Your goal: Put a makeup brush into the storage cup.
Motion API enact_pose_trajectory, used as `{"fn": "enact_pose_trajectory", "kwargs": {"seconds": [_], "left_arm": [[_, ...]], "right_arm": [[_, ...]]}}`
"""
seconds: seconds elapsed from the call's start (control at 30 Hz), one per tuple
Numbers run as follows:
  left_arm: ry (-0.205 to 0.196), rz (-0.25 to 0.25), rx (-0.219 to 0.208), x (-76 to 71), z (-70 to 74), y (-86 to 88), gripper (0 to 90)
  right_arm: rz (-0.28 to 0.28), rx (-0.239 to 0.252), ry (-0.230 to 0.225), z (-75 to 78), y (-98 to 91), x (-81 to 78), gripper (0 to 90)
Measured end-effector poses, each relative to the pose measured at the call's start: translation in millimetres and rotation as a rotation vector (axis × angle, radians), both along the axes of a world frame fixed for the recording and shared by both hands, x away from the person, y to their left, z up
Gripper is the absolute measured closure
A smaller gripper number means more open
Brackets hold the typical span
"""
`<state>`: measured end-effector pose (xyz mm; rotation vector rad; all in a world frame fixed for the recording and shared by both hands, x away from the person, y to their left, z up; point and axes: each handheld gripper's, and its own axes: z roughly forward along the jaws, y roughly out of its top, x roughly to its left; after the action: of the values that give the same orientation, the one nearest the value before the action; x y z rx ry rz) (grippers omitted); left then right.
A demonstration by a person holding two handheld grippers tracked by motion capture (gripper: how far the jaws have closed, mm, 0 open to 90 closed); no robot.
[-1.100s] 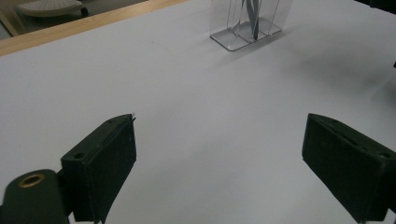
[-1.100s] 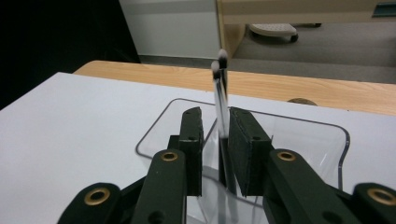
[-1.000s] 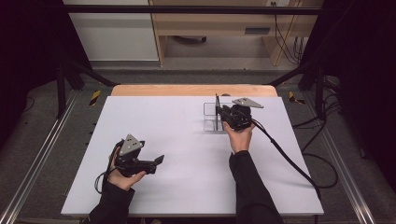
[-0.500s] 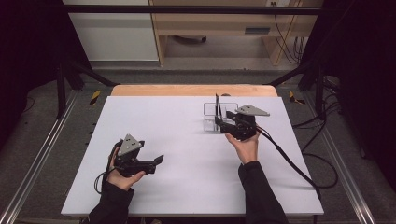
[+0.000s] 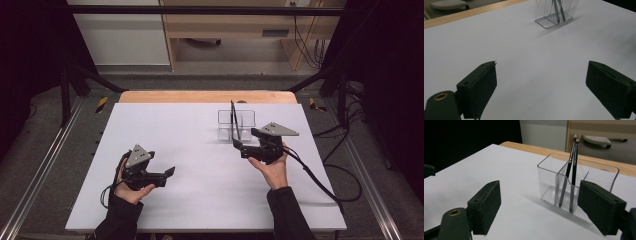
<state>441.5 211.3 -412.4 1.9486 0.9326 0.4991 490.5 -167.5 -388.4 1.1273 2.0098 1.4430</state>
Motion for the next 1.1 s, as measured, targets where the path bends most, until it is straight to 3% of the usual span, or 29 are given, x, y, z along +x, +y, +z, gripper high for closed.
{"fn": "enact_pose_trajectory", "kwargs": {"seconds": [0.57,1.1], "left_arm": [[0.004,-0.010,0.007,-1.9,-3.3,0.7,9.0],[0.005,-0.008,0.000,-3.8,-7.3,6.7,8.9]], "right_arm": [[-0.012,0.009,0.037,-14.4,-33.7,-31.4,8.3],[-0.029,0.016,0.061,-32.7,-58.6,-52.3,6.3]]}}
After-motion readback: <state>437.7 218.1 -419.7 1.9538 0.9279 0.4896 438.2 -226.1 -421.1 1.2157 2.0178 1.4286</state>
